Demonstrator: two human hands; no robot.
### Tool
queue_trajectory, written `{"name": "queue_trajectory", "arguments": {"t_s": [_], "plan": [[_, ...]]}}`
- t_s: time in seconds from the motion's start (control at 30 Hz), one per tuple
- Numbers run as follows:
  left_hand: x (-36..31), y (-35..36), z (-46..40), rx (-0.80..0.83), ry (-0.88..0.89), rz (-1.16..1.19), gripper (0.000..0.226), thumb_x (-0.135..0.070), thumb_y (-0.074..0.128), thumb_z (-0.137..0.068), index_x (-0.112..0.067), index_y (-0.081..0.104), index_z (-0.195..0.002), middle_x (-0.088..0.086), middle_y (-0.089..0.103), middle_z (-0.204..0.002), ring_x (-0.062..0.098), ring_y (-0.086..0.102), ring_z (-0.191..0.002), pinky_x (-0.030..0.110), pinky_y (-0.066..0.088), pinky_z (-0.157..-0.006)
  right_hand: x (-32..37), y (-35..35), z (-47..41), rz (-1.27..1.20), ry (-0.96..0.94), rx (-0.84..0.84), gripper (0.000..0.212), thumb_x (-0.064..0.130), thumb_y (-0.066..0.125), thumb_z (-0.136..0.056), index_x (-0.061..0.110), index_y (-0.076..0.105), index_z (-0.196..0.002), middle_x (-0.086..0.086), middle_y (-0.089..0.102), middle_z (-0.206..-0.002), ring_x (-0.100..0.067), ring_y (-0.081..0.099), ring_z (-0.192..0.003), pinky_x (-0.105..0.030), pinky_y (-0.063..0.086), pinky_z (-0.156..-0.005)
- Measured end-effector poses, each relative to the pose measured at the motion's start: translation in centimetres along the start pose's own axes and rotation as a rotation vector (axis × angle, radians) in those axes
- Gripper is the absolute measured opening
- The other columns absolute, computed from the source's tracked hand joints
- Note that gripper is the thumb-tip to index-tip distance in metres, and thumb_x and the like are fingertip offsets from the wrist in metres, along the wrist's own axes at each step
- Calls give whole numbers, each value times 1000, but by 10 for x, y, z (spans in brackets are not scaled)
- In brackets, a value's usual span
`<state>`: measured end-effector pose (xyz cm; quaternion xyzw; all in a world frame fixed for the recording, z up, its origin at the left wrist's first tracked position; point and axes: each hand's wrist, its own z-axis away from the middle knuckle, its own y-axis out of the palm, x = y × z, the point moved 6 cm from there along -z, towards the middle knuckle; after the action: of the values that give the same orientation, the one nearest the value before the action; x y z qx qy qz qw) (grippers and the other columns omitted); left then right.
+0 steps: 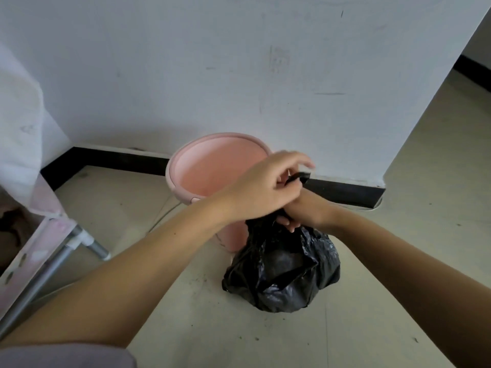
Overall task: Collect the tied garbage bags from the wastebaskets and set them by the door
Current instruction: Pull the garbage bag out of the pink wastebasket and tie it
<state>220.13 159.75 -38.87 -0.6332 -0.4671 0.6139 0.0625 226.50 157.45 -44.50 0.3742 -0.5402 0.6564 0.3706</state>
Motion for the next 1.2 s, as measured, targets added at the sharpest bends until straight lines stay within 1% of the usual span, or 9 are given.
{"name": "queue_trajectory", "arguments": {"t_s": [0.1, 0.2, 0.37, 0.47, 0.6, 0.73, 0.83, 1.0, 1.2], "plan": [[40, -6, 3, 33, -218, 132, 44, -1, 45, -92, -22, 47, -130, -3, 54, -115, 5, 54, -98, 22, 45, -87, -18, -21, -5, -230, 84, -97, 47, 32, 36, -96, 15, 56, -57, -1, 43, -46, -18, 36, -42, -26, 36, -52], [68, 8, 13, 147, -287, 46, 28, -8, 49, -91, -24, 55, -113, -13, 58, -83, 8, 52, -68, 28, 46, -71, -28, -26, -6, -292, 109, -65, 48, 30, 33, -98, 8, 70, -78, 0, 43, -46, -17, 35, -43, -26, 38, -51], [71, -11, 5, -228, -297, -91, 10, -10, 49, -90, -7, 57, -84, 12, 58, -75, 15, 43, -57, 31, 36, -63, -28, -28, -6, -206, 63, -84, 30, 27, 32, -100, 5, 47, -86, -4, 46, -50, -21, 44, -48, -33, 38, -60], [71, -25, 8, -472, -337, 183, 12, -12, 48, -90, -14, 59, -85, 9, 64, -83, 26, 60, -77, 37, 51, -81, -30, -27, -6, -147, 67, 2, 50, 35, 26, -102, -8, 50, -93, -3, 43, -50, -19, 43, -50, -28, 41, -62], [80, 7, 7, -144, -399, 537, 42, -48, 62, -75, -27, 51, -111, -7, 60, -116, 9, 57, -113, 37, 41, -107, -35, -24, -6, -358, 82, 59, 54, 40, 26, -102, 10, 67, -84, 3, 33, -44, -12, 29, -40, -24, 32, -49], [74, 58, 15, 216, -274, 573, 58, -11, 70, -82, -23, 43, -132, -10, 65, -119, 4, 59, -115, 25, 46, -101, -33, -26, -5, -553, 87, 65, 47, 41, 26, -101, 14, 63, -90, 7, 33, -42, -7, 23, -38, -21, 21, -45], [77, 63, 17, 158, -345, 466, 31, 0, 58, -89, -30, 62, -98, -22, 68, -88, -10, 63, -81, 11, 46, -81, -33, -27, -2, -547, 102, 104, 55, 44, 24, -100, 18, 68, -79, 8, 36, -45, -7, 23, -40, -23, 14, -46], [102, 49, 20, -52, -654, 660, 21, -4, 53, -88, -13, 68, -76, 3, 63, -67, 11, 58, -52, 19, 48, -55, -36, -33, 3, -358, 52, 123, 34, 23, 45, -98, 16, 64, -70, 7, 42, -53, -7, 30, -47, -27, 13, -50], [99, 53, 31, 55, -811, 1131, 23, -20, 49, -92, -7, 63, -77, 4, 61, -62, 19, 60, -63, 36, 45, -94, -37, -43, 0, 59, 71, -115, 21, 4, 56, -88, 14, 55, -106, 0, 53, -74, -11, 49, -53, -19, 43, -54]]}}
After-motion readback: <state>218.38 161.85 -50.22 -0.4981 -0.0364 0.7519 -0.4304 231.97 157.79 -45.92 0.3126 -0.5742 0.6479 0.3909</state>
